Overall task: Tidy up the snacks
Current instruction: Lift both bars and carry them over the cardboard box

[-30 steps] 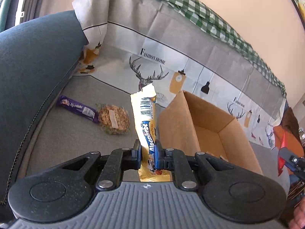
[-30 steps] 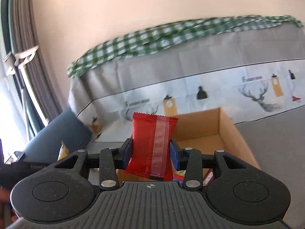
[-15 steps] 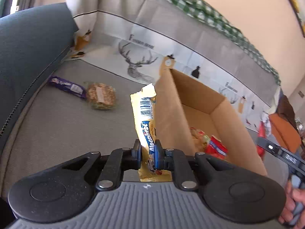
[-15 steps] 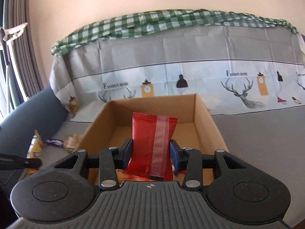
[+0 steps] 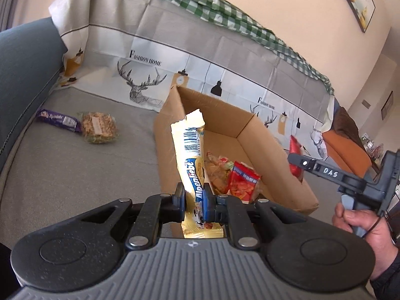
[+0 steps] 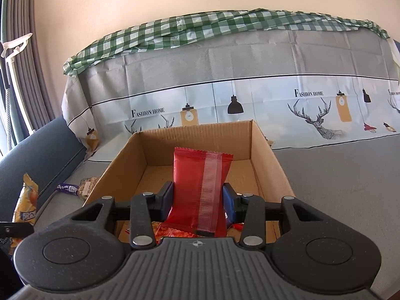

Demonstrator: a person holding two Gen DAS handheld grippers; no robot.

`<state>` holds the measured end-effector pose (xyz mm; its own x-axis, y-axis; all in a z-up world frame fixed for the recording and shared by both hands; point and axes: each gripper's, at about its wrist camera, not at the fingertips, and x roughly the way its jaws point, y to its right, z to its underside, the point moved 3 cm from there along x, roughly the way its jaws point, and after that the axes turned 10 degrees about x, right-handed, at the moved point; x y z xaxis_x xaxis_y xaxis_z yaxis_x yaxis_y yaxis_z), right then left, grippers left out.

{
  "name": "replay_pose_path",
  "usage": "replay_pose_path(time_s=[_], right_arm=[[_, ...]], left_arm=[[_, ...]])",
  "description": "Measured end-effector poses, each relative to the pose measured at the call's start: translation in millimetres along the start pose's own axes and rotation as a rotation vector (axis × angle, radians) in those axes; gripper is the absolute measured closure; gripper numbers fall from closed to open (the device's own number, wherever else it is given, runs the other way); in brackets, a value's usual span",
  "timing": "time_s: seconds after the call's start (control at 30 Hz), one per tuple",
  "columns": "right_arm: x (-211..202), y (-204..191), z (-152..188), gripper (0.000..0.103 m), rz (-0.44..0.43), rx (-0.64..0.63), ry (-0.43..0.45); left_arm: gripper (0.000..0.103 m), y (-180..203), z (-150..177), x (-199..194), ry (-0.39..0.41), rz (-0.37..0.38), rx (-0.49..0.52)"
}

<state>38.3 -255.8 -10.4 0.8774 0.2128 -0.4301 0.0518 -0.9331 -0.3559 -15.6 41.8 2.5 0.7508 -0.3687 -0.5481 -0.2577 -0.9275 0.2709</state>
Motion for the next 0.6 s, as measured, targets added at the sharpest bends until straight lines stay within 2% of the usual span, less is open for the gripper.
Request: replay_pose_path(time_s=[0.23,0.6], right_arm=[[-1.3,4.4,-0.6,0.060,-0.001,0.024,0.002],[-0.8,5.6,-0.3,0.059,-0.001,0.033,0.004]], left_arm=[[0.089,15.5,-30.7,-3.9,0.051,-0.013,0.005],[0.089,47.1,-64.9,3.5,0.083,0.018,0.040]])
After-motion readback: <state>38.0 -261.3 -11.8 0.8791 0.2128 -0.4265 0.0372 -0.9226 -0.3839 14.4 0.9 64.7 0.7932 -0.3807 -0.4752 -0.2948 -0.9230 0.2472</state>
